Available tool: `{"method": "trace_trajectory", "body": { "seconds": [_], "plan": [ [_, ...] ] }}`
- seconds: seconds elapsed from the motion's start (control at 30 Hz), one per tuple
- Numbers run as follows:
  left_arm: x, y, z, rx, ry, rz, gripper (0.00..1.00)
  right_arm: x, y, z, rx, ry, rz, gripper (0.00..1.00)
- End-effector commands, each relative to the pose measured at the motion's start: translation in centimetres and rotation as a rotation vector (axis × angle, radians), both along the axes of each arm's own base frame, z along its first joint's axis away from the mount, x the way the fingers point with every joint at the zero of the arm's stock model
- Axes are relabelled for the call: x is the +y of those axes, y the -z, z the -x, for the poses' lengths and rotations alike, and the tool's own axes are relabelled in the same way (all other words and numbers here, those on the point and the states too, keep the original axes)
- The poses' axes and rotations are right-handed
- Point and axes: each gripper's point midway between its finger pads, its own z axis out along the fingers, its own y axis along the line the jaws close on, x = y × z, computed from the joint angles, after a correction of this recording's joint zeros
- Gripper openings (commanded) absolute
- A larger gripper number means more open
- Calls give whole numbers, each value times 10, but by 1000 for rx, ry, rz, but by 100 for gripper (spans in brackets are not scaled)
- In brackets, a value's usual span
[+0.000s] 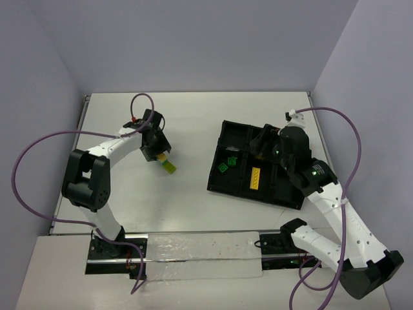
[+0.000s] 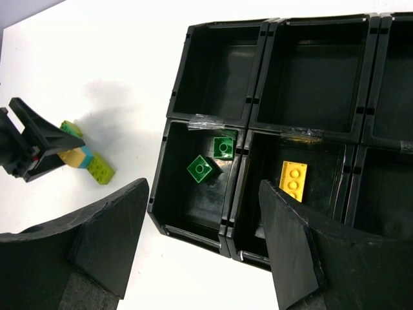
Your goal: Sort the legos into containers by color
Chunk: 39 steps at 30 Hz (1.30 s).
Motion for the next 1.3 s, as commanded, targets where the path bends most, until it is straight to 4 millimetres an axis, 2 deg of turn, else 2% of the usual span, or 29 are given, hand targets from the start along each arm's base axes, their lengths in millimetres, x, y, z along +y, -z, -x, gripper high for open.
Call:
{"method": "trace_trajectory", "body": {
  "seconds": [0.0, 0.07, 0.17, 0.3, 0.33, 0.47, 0.57, 0.63, 0.67, 0.7, 0.73, 0.8, 0.87, 1.0, 1.1, 1.27],
  "plan": [
    [-3, -3, -14, -46, -27, 16, 55, -2, -26, -3, -77, 15, -35, 76],
    [-4, -1, -12, -40, -16, 16, 44, -2, -27, -2, -85, 14, -40, 76],
    [-4, 1, -10, -33, 2, 17, 33, 0, -28, -3, -85, 9, -43, 76],
    [-7, -5, -9, -37, 29, 26, 2, 3, -27, -5, -79, -3, -48, 76],
    [-8, -11, -10, -48, 42, 30, 0, 4, -28, -6, -82, -6, -51, 76],
    [-17, -48, -16, -121, 118, 76, 0, 5, -31, -7, -92, -11, -55, 76],
    [-31, -88, -21, -213, 211, 175, 0, 6, -32, -8, -91, -14, -54, 76],
    [-62, -128, -9, -280, 377, 382, 0, 9, -32, -8, -94, -26, -62, 76],
    [-69, -143, -5, -324, 431, 431, 0, 12, -33, -7, -97, -39, -69, 76],
    [-72, -152, -10, -368, 447, 453, 0, 12, -33, -8, -101, -42, -73, 76],
    [-85, -174, -1, -423, 531, 552, 0, 17, -36, -7, -109, -67, -86, 76],
    [-100, -201, 14, -472, 642, 710, 0, 29, -40, -4, -124, -135, -116, 76],
    [-108, -215, 30, -463, 712, 832, 0, 40, -48, -4, -156, -197, -141, 76],
    [-115, -241, 42, -542, 811, 929, 0, 89, -73, 15, -222, -513, -240, 76],
    [-116, -248, 52, -547, 855, 979, 0, 117, -89, 26, -249, -695, -320, 77],
    [-118, -258, 65, -566, 900, 1037, 0, 142, -111, 16, -290, -809, -418, 79]
  ]
}}
